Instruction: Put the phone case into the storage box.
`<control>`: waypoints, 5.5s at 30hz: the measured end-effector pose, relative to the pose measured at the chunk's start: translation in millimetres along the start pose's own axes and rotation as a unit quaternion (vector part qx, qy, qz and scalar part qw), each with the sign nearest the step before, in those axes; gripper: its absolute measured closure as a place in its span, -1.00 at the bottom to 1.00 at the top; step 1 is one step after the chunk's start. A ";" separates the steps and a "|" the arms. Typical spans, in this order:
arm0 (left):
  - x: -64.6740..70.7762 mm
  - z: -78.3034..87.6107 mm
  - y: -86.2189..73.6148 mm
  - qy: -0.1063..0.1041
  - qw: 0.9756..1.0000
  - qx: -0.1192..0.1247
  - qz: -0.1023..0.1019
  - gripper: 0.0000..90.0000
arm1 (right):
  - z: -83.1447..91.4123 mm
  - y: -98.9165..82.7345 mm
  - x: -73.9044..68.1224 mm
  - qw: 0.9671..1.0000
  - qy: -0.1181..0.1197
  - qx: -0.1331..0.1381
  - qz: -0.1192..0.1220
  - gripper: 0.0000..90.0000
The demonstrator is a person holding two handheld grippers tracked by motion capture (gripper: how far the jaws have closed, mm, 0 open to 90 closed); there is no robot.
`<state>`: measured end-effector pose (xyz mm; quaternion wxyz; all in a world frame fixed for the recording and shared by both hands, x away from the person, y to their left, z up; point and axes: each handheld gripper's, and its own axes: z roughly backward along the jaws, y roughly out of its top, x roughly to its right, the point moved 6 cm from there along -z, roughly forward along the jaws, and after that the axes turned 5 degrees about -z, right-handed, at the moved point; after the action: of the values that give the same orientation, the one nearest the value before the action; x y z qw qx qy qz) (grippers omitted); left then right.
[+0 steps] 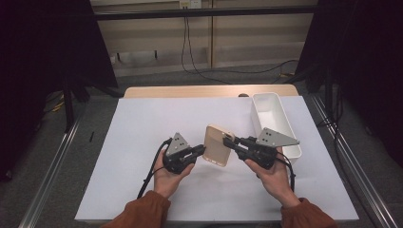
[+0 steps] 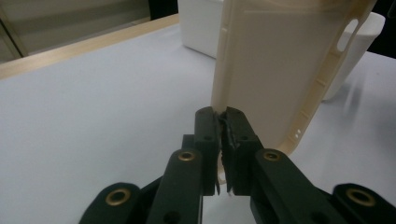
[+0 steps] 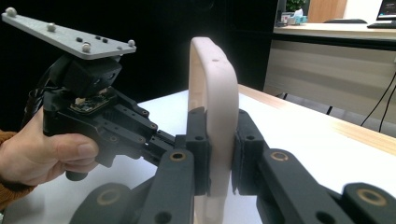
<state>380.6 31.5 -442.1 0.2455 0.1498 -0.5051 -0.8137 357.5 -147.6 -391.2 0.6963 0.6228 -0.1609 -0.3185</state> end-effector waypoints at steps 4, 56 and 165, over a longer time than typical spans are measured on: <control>-0.3 -1.4 -0.6 -0.009 1.000 0.001 0.006 0.67 | 1.9 1.6 2.2 1.000 -0.002 0.004 -0.003 0.79; -31.4 30.8 -0.1 0.060 0.991 0.120 0.027 -0.89 | 12.7 3.1 23.2 1.000 0.003 0.006 -0.019 0.78; -55.4 125.2 -56.3 0.139 0.982 0.120 0.045 -0.93 | 83.0 100.3 150.8 0.990 -0.132 0.055 0.006 0.78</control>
<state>351.3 176.5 -437.1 0.3301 0.2667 -0.5665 -0.7064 442.7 -306.0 -305.7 0.6359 0.6111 -0.2727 -0.3845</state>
